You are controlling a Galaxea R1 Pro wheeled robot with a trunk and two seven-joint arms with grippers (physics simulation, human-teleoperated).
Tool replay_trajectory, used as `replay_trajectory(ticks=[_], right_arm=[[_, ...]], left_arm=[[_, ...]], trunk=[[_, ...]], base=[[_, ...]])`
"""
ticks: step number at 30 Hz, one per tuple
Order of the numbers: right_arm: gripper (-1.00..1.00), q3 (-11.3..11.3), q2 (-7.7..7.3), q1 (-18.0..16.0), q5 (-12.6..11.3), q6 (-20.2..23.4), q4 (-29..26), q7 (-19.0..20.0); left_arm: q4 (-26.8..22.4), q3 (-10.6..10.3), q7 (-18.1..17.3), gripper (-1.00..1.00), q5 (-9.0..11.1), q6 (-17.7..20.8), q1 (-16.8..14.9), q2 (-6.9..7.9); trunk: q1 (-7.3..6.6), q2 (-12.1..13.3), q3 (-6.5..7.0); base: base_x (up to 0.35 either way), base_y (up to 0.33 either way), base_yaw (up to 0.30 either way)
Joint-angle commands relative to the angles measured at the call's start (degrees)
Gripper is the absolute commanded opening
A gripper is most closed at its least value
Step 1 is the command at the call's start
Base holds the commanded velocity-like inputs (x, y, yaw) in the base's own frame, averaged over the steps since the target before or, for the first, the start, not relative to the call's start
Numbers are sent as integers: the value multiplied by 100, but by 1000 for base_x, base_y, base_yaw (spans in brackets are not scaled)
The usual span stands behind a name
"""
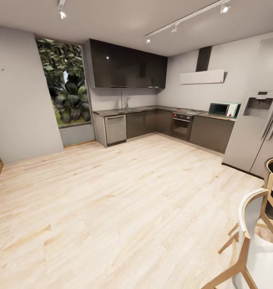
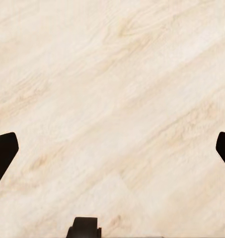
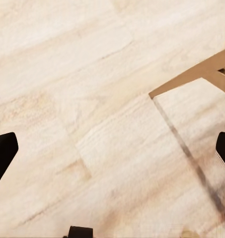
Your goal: Pick up the poster from the kitchen countertop and hang it on one of the wall nails in the kitchen.
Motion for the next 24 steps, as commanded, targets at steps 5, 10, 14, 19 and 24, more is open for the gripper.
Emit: replay_trajectory(ticks=[5,10,14,19,24], right_arm=[[100,8,-2,-4,28,-15,4,-4],[100,8,-2,-4,28,-15,4,-4],[100,8,-2,-4,28,-15,4,-4],[100,8,-2,-4,28,-15,4,-4],[100,8,-2,-4,28,-15,4,-4]], left_arm=[[-6,15,3,100,-1,-8,1,-5],[-6,15,3,100,-1,-8,2,-5],[-3,15,3,100,-1,-8,2,-5],[-4,15,3,100,-1,-8,2,-5],[-3,15,3,100,-1,-8,2,-5]], trunk=[[4,-2,-5],[4,-2,-5],[4,-2,-5],[4,-2,-5],[4,-2,-5]], base=[[335,0,0],[335,0,0],[335,0,0],[335,0,0],[335,0,0]])
